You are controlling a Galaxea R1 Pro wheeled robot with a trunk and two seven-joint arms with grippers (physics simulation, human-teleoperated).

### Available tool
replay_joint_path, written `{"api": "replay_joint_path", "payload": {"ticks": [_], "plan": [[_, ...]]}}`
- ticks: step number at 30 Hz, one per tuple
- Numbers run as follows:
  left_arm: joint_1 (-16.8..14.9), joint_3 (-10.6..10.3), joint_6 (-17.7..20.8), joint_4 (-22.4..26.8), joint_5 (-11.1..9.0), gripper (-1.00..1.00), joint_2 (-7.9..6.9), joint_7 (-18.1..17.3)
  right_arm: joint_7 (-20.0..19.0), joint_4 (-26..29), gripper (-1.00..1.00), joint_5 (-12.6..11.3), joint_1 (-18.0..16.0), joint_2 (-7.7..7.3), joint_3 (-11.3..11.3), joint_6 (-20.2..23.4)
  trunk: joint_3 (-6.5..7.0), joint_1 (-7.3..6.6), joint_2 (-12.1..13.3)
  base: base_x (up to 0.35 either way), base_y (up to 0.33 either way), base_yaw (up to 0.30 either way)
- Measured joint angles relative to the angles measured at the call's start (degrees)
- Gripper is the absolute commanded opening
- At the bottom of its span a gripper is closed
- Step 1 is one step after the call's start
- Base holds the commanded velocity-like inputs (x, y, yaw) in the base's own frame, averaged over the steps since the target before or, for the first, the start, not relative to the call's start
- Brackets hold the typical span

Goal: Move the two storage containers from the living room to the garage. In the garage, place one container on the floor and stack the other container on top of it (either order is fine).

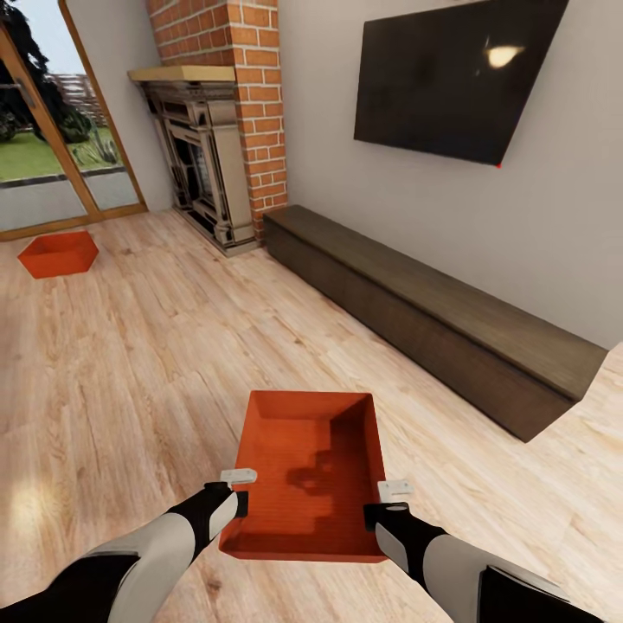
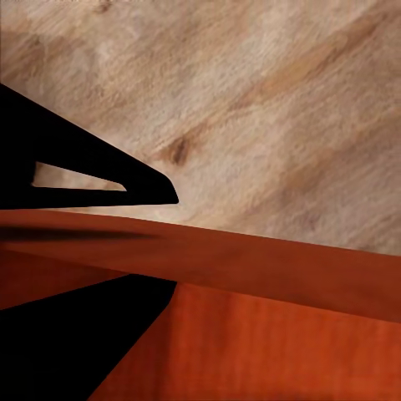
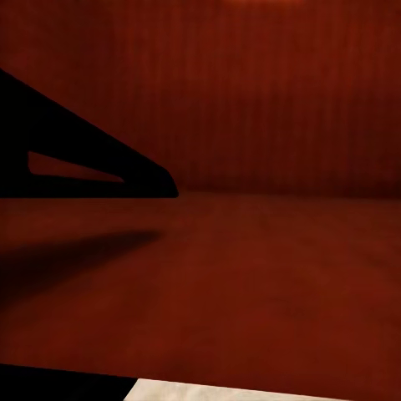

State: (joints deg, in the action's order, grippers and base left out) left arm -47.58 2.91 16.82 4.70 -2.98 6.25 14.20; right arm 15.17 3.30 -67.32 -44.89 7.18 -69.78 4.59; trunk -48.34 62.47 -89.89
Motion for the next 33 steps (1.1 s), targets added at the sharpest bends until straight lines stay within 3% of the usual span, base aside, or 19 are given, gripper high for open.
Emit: {"api": "replay_joint_path", "payload": {"ticks": [33], "plan": [[-0.01, -0.1, 0.0, 0.07, 0.02, -1.0, 0.0, -0.01, 0.07, 0.0, -1.0, -0.55, 0.02, 0.01, -0.4, -0.21, 5.92, -7.25, 13.24, 0.0, 0.0, 0.0]]}}
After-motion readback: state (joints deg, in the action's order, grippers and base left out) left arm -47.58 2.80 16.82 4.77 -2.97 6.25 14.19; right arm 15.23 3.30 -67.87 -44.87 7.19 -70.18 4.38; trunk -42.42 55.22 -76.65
